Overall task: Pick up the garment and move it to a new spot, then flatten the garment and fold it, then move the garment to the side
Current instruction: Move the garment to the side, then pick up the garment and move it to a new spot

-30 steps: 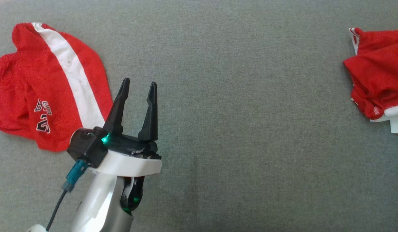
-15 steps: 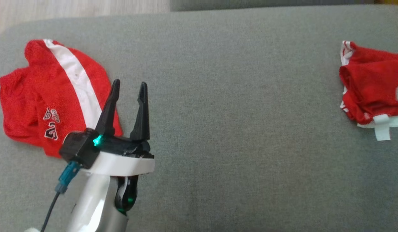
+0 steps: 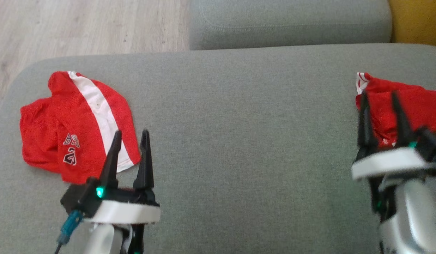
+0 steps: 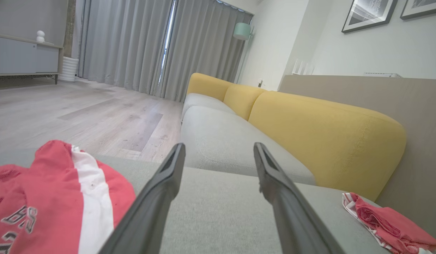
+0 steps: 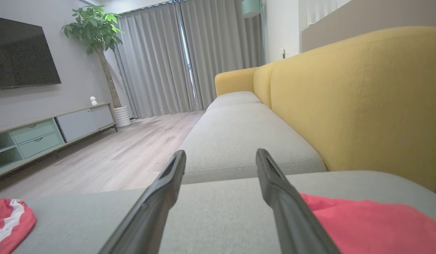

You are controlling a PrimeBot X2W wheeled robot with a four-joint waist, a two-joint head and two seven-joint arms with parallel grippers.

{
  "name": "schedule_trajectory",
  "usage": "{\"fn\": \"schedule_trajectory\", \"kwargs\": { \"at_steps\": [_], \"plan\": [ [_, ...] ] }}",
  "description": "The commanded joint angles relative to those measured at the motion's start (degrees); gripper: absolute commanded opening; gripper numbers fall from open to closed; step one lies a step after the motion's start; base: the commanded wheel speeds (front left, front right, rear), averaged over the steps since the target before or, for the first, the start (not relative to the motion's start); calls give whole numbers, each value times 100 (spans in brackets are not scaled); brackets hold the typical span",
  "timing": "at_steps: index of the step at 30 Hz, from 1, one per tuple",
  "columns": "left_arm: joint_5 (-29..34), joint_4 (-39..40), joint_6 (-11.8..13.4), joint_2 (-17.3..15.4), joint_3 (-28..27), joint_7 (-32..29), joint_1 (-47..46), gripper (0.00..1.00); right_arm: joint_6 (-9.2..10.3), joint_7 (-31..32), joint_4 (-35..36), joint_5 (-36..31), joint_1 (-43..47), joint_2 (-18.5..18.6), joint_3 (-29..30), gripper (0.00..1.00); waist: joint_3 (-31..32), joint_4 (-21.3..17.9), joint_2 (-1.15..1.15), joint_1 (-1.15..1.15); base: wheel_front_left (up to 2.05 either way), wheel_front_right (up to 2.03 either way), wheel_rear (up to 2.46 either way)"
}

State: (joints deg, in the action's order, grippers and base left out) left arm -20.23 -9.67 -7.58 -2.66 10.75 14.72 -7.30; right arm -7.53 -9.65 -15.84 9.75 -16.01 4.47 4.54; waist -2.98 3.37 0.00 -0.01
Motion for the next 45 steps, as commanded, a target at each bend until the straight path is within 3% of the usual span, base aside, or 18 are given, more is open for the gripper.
{"fn": "schedule_trajectory", "kwargs": {
  "at_steps": [1,14,35,45],
  "plan": [
    [-64,122,9,-21,-238,28,-30,100,4,-91,237,76,87,-61,-212,100,67,1,0,1,0,0,0],
    [-162,150,9,-21,-175,28,509,100,4,-532,229,663,1319,-157,-311,100,220,-18,0,1,0,0,0],
    [-162,150,9,-21,-162,28,453,100,4,-534,399,640,1361,-158,-363,100,165,15,0,1,0,0,0],
    [-84,75,9,-21,-302,28,417,100,4,-534,362,693,1470,-159,-641,100,233,489,0,1,0,0,0]
  ]
}}
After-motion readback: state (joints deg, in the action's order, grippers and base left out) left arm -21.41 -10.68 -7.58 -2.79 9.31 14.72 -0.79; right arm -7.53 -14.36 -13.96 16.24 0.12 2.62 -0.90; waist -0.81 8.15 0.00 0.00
